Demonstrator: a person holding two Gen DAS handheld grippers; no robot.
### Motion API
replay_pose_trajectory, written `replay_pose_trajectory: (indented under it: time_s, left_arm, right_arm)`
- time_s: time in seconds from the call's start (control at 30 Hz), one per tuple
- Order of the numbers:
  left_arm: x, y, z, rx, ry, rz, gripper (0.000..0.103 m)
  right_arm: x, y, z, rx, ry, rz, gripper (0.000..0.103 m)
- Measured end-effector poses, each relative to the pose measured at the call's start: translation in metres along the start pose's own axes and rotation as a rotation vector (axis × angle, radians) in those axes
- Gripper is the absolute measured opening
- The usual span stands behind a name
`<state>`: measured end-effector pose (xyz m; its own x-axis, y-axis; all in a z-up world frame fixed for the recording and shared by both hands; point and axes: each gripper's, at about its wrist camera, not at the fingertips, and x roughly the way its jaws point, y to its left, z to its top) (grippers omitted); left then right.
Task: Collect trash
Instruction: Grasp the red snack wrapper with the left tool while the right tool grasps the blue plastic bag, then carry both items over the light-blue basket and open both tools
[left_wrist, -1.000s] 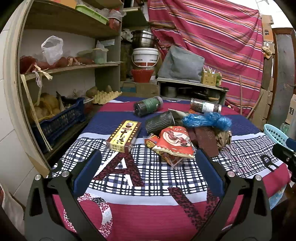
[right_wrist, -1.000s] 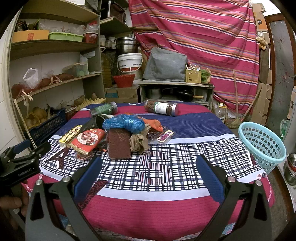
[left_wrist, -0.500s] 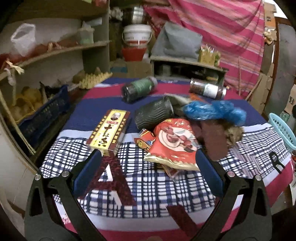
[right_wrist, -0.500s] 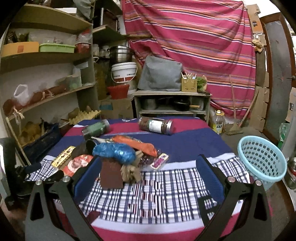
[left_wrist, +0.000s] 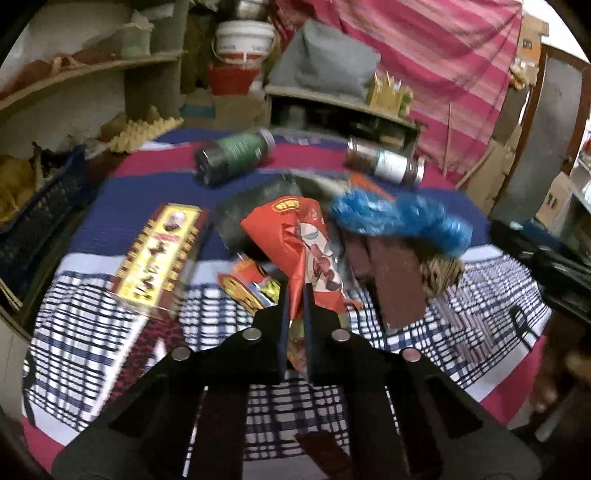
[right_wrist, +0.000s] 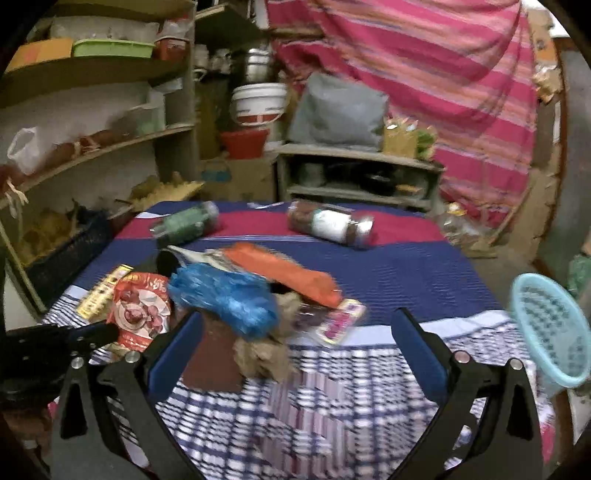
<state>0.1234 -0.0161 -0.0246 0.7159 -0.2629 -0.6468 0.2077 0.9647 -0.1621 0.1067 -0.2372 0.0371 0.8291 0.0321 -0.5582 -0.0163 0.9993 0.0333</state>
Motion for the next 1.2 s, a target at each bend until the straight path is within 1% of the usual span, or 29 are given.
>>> replay_pose_trajectory:
  time_s: [0.03,0.07,0.1,0.13,0.17,0.2,0.27,0.3,0.37,0.4,0.43,0.5,0.53,0.57,0.6,0.63,0.67,0.73,0.77,0.8,0.83,0.87,0.97,1.0,1.07,1.13,1.2]
  left_arm:
    - [-0.006,0.003,0.001,-0.007,-0.016,-0.002,0.005]
    - [-0.010,0.005,0.001,-0.013,-0.027,-0.001,0.005]
    - [-0.014,0.008,0.001,-0.020,-0.035,-0.005,0.005]
    - [-0.016,0.011,0.001,-0.029,-0.039,-0.011,0.005]
    - [-0.018,0.012,0.001,-0.033,-0.041,-0.017,0.005]
    - [-0.023,0.013,0.000,-0.032,-0.048,-0.019,0.005]
    - [-0.028,0.012,0.001,-0.019,-0.063,-0.012,0.005]
    - [-0.032,0.011,0.002,-0.012,-0.073,-0.008,0.005]
    - [-0.047,0.005,0.007,0.011,-0.118,0.008,0.005]
    - [-0.055,0.002,0.008,0.021,-0.136,0.008,0.005]
    - [-0.064,-0.007,0.015,0.045,-0.161,-0.003,0.005]
    - [-0.072,-0.025,0.024,0.087,-0.185,-0.034,0.005]
    - [-0.074,-0.041,0.032,0.107,-0.201,-0.064,0.005]
    - [-0.073,-0.053,0.039,0.116,-0.206,-0.090,0.005]
    - [-0.069,-0.076,0.051,0.126,-0.211,-0.135,0.005]
    - [-0.064,-0.089,0.056,0.134,-0.214,-0.158,0.005]
    - [-0.059,-0.111,0.064,0.144,-0.216,-0.194,0.005]
    - [-0.042,-0.161,0.081,0.171,-0.212,-0.275,0.005]
    - [-0.031,-0.187,0.087,0.189,-0.204,-0.308,0.005]
    - [-0.021,-0.211,0.092,0.202,-0.195,-0.341,0.005]
    - [-0.002,-0.244,0.099,0.211,-0.174,-0.396,0.005]
    - [0.011,-0.269,0.102,0.221,-0.155,-0.429,0.005]
    - [0.056,-0.346,0.099,0.278,-0.090,-0.504,0.005]
    - [0.071,-0.370,0.095,0.310,-0.071,-0.516,0.005]
    - [0.093,-0.404,0.085,0.351,-0.036,-0.507,0.005]
    - [0.124,-0.425,0.076,0.345,0.040,-0.508,0.005]
    - [0.144,-0.437,0.069,0.353,0.076,-0.514,0.005]
  right_arm:
    - [0.006,0.002,0.002,0.006,0.011,0.022,0.099]
    - [0.018,0.004,0.005,0.013,0.037,0.065,0.099]
    - [0.027,0.007,0.005,0.009,0.059,0.076,0.097]
    - [0.035,0.010,0.004,0.004,0.085,0.087,0.081]
    - [0.048,0.013,0.002,-0.002,0.138,0.107,0.065]
    - [0.060,0.014,0.000,0.010,0.190,0.116,0.031]
    - [0.062,0.010,-0.003,0.051,0.200,0.147,0.026]
    - [0.055,0.009,-0.001,0.055,0.184,0.157,0.022]
    - [0.027,0.001,0.008,0.072,0.092,0.158,0.021]
    - [0.007,-0.006,0.014,0.078,0.033,0.146,0.021]
    - [-0.006,-0.012,0.020,0.079,-0.008,0.127,0.021]
    - [-0.047,-0.042,0.033,0.111,-0.121,0.042,0.022]
    - [-0.064,-0.063,0.037,0.131,-0.157,-0.016,0.022]
    - [-0.074,-0.079,0.038,0.141,-0.174,-0.075,0.022]
    - [-0.086,-0.103,0.038,0.152,-0.191,-0.183,0.022]
    - [-0.097,-0.127,0.036,0.172,-0.197,-0.289,0.022]
    - [-0.109,-0.168,0.029,0.228,-0.177,-0.400,0.022]
    - [-0.122,-0.221,0.018,0.301,-0.134,-0.510,0.022]
    - [-0.126,-0.243,0.013,0.307,-0.106,-0.545,0.022]
    - [-0.127,-0.255,0.009,0.306,-0.090,-0.562,0.022]
    - [-0.130,-0.273,0.003,0.305,-0.074,-0.592,0.022]
    - [-0.132,-0.284,-0.003,0.309,-0.074,-0.604,0.022]
    - [-0.129,-0.317,-0.022,0.365,-0.084,-0.596,0.022]
    - [-0.125,-0.327,-0.029,0.386,-0.072,-0.604,0.023]
    - [-0.115,-0.343,-0.042,0.428,-0.040,-0.606,0.023]
    - [-0.103,-0.355,-0.048,0.445,-0.016,-0.600,0.025]
    - [-0.102,-0.367,-0.054,0.448,-0.033,-0.591,0.027]
